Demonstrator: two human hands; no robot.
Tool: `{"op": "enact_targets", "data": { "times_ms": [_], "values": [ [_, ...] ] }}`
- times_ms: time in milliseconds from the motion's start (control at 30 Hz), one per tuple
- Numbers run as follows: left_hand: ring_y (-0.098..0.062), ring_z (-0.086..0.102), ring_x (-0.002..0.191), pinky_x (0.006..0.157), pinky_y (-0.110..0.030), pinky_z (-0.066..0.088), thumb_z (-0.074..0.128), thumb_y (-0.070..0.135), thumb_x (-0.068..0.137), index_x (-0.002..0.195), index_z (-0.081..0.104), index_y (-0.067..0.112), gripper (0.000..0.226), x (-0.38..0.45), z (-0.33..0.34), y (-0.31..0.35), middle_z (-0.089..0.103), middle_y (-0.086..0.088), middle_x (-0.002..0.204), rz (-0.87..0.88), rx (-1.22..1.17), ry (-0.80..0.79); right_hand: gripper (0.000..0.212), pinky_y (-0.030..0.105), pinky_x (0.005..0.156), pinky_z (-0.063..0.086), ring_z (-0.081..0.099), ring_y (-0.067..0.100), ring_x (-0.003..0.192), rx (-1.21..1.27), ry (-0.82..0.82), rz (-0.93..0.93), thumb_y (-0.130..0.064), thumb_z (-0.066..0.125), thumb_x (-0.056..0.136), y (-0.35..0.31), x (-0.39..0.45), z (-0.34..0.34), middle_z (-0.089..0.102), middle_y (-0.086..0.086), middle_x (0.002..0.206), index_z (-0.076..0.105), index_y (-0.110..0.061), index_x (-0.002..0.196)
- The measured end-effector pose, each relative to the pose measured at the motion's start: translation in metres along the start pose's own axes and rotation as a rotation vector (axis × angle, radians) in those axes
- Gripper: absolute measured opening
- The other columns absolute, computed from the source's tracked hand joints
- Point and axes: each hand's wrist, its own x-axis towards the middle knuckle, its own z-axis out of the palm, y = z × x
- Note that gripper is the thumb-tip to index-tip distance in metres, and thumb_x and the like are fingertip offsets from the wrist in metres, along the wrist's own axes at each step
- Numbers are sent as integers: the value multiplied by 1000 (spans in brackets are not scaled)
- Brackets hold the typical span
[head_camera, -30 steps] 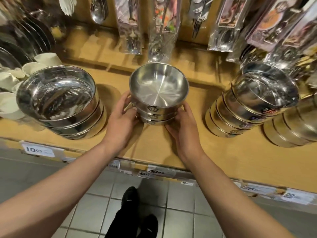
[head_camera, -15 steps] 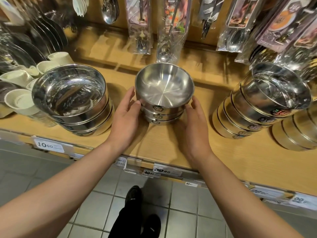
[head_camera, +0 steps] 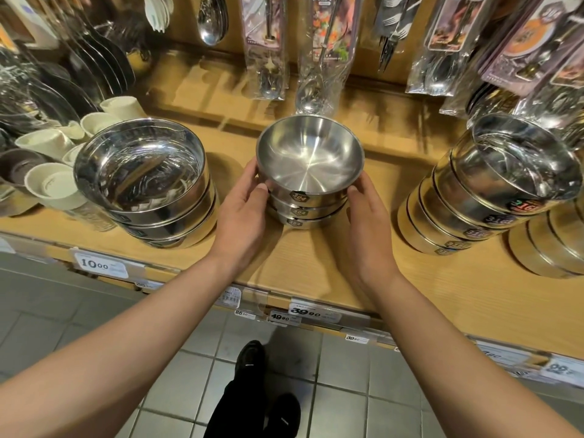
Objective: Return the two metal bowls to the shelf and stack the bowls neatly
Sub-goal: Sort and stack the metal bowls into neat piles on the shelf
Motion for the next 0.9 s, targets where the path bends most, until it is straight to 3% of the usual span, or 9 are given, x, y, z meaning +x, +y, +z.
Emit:
{"op": "enact_targets", "data": {
  "times_ms": [100, 233, 433, 633, 800, 900],
  "values": [
    [-16, 55, 131, 116, -41, 40, 34, -4, 104, 147, 47, 11, 48, -1, 0, 2, 59, -10, 141, 18, 44, -13, 46, 24, 106, 39, 51, -9, 128, -5, -5, 25, -27, 47, 99, -2, -1, -1, 59, -25, 139, 54, -38, 144],
    [-13, 40, 144, 122, -44, 30, 40, 4, 104, 152, 42, 16, 50, 6, -5, 2, 48, 1, 154, 78, 185, 62, 51, 31, 118, 35, 47, -3, 135, 18, 43, 16, -19, 47, 101, -4, 0, -2, 55, -17, 147, 48, -28, 151],
    [-10, 40, 144, 122, -44, 28, 37, 2, 105, 153, 42, 17, 50, 4, -4, 3, 50, 3, 152, 112, 162, 37, 51, 12, 102, 41, 51, -9, 128, 0, 17, -37, -19, 46, 97, -5, 0, 0, 61, -23, 139, 53, -29, 147],
    [-11, 41, 143, 122, -45, 29, 41, 5, 105, 152, 43, 17, 48, 2, -4, 1, 51, 4, 151, 140, 209, 45, 49, 30, 118, 36, 49, -3, 134, -42, 24, -29, -16, 43, 102, -12, 2, -1, 58, -18, 144, 52, -29, 148],
    [-10, 38, 145, 123, -44, 27, 43, 8, 106, 153, 41, 17, 48, 1, -6, -1, 49, 3, 153, 140, 253, 46, 50, 10, 101, 41, 50, -15, 124, -86, 18, -11, -17, 42, 101, -14, 3, -1, 59, -26, 139, 52, -36, 147],
    [-9, 38, 145, 123, -43, 27, 43, 7, 106, 153, 40, 16, 49, 1, -7, -2, 49, 2, 153, 147, 268, 35, 50, 9, 98, 39, 50, -18, 122, -88, 22, 8, -18, 41, 102, -13, 5, -2, 58, -28, 139, 51, -38, 147]
  ]
}}
